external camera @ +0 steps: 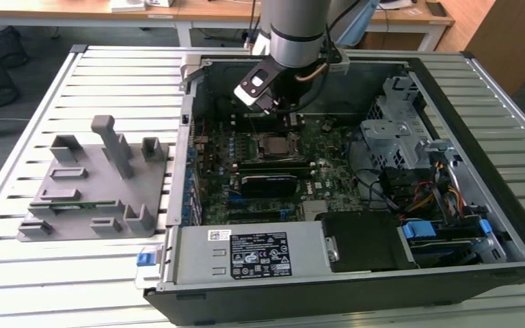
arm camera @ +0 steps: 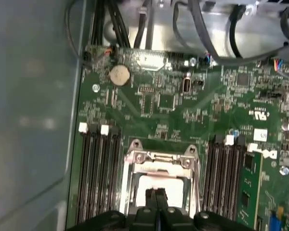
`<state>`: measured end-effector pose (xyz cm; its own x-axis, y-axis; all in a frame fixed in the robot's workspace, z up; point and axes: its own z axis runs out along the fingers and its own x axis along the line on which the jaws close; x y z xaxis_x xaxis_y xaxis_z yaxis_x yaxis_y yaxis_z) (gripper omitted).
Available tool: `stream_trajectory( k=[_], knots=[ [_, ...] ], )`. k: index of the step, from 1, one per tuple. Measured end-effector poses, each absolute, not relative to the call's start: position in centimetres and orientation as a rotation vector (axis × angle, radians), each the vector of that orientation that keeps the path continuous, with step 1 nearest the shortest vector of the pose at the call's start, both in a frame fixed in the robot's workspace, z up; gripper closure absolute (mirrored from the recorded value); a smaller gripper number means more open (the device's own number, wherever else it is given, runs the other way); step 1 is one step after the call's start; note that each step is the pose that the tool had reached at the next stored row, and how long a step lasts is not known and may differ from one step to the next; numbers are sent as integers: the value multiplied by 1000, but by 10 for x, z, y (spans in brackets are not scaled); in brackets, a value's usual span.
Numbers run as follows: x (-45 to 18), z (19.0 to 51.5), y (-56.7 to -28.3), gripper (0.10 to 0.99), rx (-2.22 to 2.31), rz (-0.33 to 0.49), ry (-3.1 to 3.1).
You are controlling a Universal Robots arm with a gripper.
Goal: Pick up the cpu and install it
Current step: 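Close the cpu cover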
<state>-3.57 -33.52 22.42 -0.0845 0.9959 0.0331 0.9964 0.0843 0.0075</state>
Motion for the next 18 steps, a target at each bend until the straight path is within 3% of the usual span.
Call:
stream_trajectory(
  k=[18],
  knots=[
    [-60, 206, -341, 973, -2107, -54, -2295]
  ],
)
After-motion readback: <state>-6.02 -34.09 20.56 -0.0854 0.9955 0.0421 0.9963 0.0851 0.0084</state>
